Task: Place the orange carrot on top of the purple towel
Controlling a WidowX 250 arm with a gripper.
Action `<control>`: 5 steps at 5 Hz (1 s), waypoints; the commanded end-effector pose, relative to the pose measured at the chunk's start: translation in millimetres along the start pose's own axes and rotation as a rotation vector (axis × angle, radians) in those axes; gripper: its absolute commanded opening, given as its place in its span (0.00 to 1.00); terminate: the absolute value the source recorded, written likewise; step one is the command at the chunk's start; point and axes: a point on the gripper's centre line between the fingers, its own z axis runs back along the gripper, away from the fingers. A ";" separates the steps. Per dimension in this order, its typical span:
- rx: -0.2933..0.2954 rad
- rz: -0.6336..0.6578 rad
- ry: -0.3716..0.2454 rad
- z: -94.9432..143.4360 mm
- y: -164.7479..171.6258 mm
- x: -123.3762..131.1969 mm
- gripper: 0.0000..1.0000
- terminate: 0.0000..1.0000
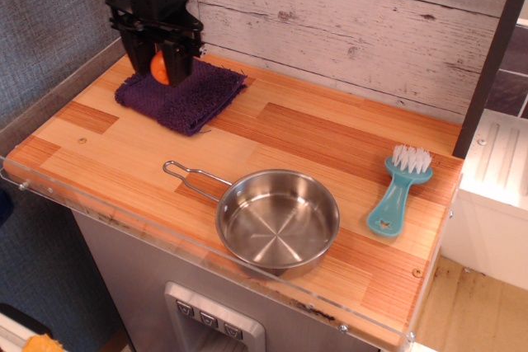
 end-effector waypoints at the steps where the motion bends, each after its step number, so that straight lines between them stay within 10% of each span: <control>1: 0.051 0.008 0.001 -7.3 16.5 26.3 0.00 0.00; 2: 0.046 0.003 0.027 -18.3 22.6 29.3 0.00 0.00; 3: 0.047 0.016 0.031 -17.9 23.9 26.7 1.00 0.00; 5: 0.052 0.019 -0.077 43.5 5.7 7.5 1.00 0.00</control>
